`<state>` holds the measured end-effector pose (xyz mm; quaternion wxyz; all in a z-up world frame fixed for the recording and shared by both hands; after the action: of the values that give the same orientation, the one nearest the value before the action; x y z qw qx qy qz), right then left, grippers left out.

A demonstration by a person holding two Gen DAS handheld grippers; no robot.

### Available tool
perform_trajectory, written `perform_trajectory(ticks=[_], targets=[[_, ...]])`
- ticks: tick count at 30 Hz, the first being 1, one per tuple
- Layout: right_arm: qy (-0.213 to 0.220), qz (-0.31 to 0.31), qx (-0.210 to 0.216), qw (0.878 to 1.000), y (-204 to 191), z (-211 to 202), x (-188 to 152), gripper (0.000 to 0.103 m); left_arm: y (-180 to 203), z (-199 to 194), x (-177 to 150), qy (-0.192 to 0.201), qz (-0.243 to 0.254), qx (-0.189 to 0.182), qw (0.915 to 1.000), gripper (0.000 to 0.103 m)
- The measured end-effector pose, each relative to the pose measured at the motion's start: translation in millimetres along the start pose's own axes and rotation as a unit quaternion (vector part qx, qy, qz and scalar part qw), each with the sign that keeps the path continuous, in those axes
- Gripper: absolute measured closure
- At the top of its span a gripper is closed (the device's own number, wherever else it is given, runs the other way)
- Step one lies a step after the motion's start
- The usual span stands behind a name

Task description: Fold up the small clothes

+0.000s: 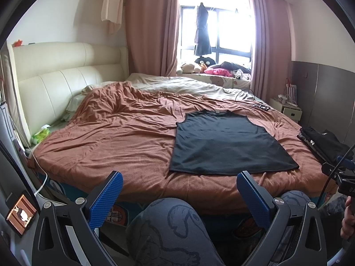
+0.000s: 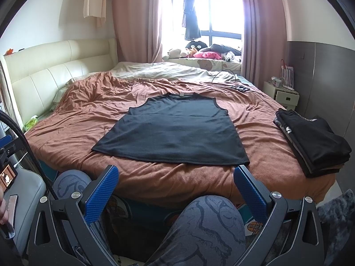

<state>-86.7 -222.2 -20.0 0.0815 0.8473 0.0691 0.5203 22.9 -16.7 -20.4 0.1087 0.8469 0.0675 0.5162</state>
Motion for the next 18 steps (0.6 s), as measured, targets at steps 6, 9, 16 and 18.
perform_trajectory(ticks=[6, 9, 16, 18], targets=[[-0.001, -0.002, -0.001, 1.0, -1, 0, -1, 0.0, -2, 1, -2, -0.002, -0.002, -0.001, 1.0, 0.0], [-0.004, 0.001, 0.004, 1.0, -1, 4, -3, 0.0, -6, 5, -3, -0.009, -0.004, -0.004, 0.9999, 0.0], [-0.018, 0.018, 0.016, 1.0, 7, 17, -4, 0.0, -13, 18, -3, -0.026, -0.012, -0.015, 0.9995, 0.0], [-0.02, 0.018, 0.014, 1.0, 9, 20, -3, 0.0, -16, 23, -1, -0.03, -0.015, -0.013, 0.9994, 0.0]])
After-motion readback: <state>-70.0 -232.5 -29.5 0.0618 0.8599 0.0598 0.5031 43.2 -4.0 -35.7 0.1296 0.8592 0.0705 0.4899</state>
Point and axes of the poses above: each gripper's, at about its wrist camera, not at the fingertips, and z roughly the way its jaws point, y to its right, x to its top, the point moved 5 cm from there along z, roughly the way its jaws point, and after that the axes turned 15 degrees about -z, right-handed, at the moved point
